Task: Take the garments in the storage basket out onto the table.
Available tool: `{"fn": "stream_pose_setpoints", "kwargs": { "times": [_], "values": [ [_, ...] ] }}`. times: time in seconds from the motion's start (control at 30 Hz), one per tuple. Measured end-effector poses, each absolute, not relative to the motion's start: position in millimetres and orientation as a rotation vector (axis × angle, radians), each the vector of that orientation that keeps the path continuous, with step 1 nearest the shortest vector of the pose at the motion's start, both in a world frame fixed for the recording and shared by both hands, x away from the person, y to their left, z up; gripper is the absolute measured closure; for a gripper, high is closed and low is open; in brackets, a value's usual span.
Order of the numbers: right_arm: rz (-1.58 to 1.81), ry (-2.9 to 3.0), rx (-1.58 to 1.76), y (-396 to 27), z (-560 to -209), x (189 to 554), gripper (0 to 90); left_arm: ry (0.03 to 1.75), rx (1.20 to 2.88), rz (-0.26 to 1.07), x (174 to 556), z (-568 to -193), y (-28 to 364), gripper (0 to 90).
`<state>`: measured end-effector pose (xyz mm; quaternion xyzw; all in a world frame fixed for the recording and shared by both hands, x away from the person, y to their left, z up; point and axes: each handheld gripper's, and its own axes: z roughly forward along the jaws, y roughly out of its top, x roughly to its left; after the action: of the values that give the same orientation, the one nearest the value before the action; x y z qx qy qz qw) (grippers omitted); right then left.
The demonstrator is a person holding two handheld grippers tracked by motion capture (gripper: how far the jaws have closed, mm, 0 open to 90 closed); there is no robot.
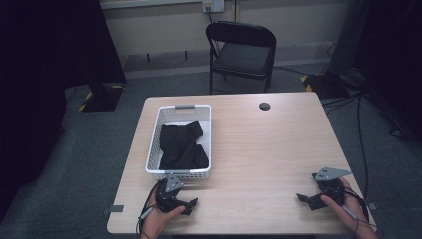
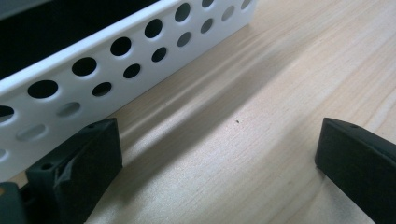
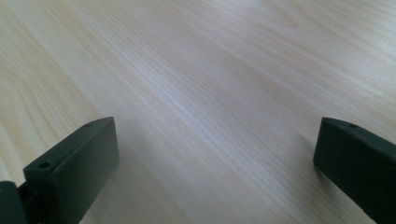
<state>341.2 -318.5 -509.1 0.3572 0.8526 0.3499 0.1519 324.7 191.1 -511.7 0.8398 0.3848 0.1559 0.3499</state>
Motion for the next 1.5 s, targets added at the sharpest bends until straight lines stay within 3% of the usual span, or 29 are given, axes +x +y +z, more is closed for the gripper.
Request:
{"fn": "stream_pose_setpoints", "kwargs": {
  "times": [0.6, 1.5],
  "values": [
    [1.005, 2.447, 1.025, -318, -509, 341, 0.0, 1.153, 2.191, 0.308, 321, -489, 192, 2.8],
    [1.005, 2.447, 1.025, -318, -509, 341, 0.0, 1.215, 2.147, 0.274, 323, -444, 204, 3.9]
  ]
}}
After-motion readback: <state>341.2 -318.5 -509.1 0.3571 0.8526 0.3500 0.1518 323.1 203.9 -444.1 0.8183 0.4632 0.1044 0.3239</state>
